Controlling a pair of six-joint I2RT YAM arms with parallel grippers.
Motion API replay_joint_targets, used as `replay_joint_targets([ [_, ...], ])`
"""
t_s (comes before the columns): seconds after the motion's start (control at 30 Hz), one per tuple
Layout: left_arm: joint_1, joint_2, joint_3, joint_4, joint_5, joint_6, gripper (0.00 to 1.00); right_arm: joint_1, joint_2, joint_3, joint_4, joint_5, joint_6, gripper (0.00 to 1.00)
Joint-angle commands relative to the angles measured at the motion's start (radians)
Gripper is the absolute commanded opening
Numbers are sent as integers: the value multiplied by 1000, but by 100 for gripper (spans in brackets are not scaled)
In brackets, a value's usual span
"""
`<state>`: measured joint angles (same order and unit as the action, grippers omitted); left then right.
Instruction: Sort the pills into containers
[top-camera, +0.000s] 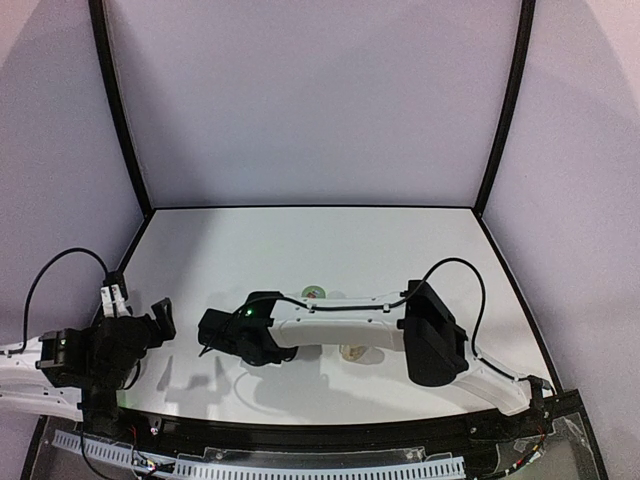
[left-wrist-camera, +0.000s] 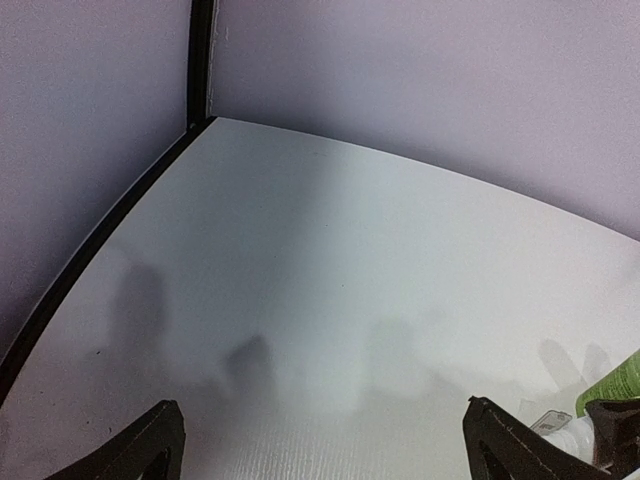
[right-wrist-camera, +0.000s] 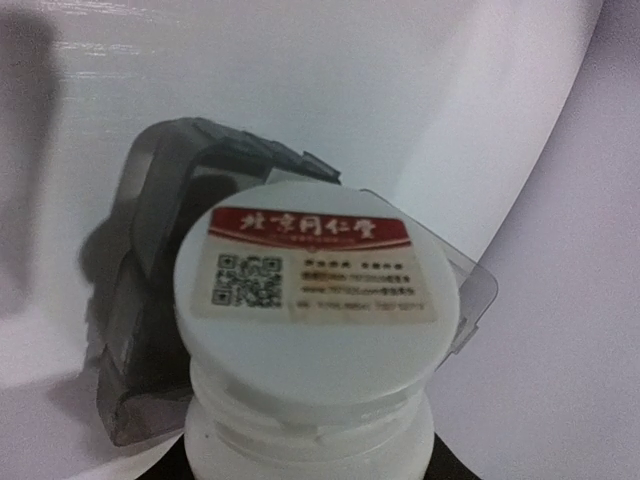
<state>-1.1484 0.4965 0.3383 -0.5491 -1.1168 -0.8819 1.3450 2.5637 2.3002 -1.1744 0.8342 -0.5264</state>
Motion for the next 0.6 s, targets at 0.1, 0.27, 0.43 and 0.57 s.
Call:
replay_joint_targets([
  [0.1,-2,-106,-26,-37,-9,-1,99,23,-17,-16,94,93,-81,0],
  [0.27,-3,-145,-31,-51,-8,-5,99,24,-27,-46,127,112,-111,0],
  [0.43,-2,-176,-38,-58,-7,-3,99,23,-23,-62,120,121,-116,0],
  [0.57,-2,-194,-42,-60,-1,0,99,25,-48,-69,155,131,-141,0],
])
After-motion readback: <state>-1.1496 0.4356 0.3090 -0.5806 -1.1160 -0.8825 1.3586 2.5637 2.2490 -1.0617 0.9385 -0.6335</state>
